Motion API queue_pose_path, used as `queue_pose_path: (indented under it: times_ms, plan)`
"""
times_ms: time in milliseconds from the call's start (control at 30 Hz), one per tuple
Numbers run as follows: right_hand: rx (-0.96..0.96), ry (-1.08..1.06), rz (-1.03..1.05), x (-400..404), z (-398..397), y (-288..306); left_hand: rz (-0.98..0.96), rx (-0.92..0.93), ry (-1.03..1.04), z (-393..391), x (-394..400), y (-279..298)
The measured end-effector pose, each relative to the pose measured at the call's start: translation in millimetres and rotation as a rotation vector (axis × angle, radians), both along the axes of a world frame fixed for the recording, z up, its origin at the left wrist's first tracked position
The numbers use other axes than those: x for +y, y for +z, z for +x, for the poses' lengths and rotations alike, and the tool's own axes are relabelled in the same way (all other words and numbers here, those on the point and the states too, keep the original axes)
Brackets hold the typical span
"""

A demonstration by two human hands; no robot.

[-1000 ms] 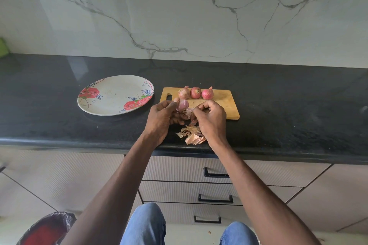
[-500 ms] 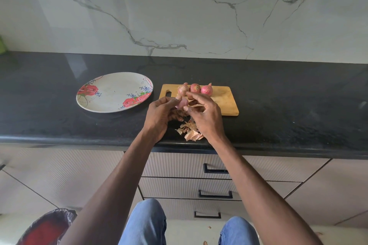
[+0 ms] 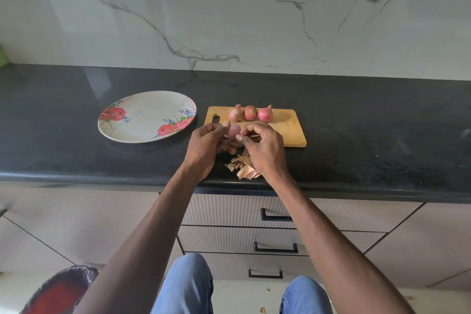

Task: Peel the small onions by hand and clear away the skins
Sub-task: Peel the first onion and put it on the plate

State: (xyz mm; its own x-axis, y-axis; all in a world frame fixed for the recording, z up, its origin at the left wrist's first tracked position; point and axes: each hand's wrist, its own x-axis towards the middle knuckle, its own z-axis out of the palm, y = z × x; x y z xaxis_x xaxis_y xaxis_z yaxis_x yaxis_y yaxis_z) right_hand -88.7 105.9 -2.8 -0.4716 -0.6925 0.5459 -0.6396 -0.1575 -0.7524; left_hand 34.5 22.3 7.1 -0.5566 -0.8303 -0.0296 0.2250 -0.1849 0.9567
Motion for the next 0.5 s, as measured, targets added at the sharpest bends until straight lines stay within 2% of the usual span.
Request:
queue_pose_path:
  times_ms: [267,500]
  plan:
    - [-0.313,-0.014,-0.001,1.0,-9.0,-1.9,0.162,0.202,-0.067,4.1,-2.6,1.8]
    - [-0.189,-0.066,0.018,-0.6,-5.5,-0.5,0.148,0.236,-0.139,3.0,-3.3,2.4]
